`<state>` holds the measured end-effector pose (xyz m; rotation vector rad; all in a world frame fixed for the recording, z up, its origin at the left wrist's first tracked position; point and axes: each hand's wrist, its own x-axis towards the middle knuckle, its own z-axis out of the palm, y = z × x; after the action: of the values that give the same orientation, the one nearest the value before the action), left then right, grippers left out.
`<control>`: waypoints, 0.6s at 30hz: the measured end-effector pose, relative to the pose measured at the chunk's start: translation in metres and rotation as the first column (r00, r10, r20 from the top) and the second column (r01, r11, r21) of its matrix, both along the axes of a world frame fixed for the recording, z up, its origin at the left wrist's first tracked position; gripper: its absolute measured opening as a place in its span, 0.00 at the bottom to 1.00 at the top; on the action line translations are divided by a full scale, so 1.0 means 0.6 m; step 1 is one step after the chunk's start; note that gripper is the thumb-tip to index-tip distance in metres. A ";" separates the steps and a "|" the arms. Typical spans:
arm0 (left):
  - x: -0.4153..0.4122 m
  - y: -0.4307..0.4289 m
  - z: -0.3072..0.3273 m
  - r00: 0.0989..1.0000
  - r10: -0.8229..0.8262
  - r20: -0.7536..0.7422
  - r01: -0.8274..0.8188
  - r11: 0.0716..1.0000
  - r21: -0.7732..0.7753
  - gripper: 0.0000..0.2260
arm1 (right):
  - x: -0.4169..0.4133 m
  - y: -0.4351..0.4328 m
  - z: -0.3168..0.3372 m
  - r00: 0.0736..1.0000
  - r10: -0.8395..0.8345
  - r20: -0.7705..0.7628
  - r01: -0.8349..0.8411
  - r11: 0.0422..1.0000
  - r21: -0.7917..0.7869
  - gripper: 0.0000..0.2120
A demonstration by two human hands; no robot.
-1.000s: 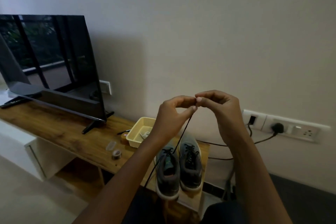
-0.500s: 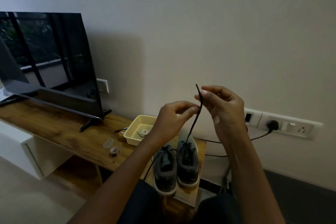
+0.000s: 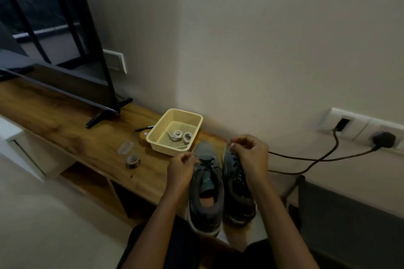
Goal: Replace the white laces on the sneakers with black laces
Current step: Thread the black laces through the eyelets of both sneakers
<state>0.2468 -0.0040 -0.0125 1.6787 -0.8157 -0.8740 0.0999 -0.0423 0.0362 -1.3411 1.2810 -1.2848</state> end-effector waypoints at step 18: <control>0.016 -0.020 -0.049 0.945 -0.224 0.237 0.130 0.926 0.355 0.03 | 0.058 -0.045 -0.117 0.676 0.307 -0.670 -0.361 0.930 0.063 0.05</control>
<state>0.2564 -0.0159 -0.0418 2.0826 -1.0679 -0.9590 0.1345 -0.0692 -0.0339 -2.1049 1.3543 -0.5863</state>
